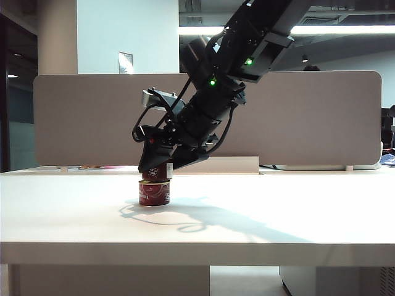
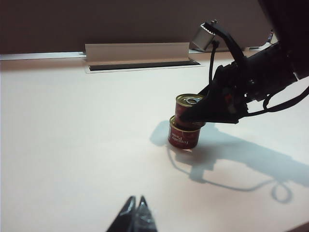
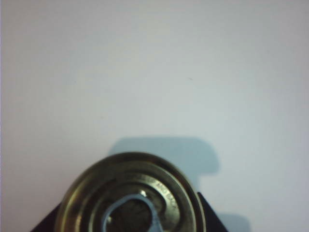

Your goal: Stack a can of tomatoes on the right onto the can of tomatoes on the left.

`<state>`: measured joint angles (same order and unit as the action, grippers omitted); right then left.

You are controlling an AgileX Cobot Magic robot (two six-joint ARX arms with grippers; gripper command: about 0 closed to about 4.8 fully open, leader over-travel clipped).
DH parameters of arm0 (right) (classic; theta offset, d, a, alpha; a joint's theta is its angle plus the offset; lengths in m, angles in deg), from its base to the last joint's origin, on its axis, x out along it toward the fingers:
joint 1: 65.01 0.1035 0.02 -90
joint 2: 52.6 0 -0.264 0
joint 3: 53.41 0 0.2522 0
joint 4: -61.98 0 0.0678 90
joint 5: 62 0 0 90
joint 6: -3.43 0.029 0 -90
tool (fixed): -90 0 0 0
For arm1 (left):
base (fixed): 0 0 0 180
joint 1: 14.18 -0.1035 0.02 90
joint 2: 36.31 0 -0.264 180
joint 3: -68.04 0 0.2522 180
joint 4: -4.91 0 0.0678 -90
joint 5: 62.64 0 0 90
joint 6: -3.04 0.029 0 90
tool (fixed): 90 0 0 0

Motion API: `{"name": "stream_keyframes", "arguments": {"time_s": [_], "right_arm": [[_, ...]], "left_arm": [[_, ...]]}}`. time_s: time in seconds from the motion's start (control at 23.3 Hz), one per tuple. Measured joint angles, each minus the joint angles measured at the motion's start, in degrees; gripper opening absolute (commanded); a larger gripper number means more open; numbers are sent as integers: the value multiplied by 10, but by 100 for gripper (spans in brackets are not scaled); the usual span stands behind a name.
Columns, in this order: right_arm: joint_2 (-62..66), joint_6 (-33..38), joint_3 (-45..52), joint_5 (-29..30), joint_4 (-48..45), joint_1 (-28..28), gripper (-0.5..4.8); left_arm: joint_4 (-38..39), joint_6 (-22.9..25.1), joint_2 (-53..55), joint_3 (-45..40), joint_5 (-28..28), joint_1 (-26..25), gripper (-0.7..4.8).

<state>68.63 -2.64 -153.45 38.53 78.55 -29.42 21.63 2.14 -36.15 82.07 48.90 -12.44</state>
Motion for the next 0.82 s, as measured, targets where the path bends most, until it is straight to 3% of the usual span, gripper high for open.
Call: {"name": "stream_keyframes", "arguments": {"time_s": [0.64,0.82], "right_arm": [[0,0,0,0,-24,1,203],[6,0,0,9,-31,0,236]], "left_arm": [[3,0,0,0,0,0,-6],[3,0,0,0,0,0,-6]]}}
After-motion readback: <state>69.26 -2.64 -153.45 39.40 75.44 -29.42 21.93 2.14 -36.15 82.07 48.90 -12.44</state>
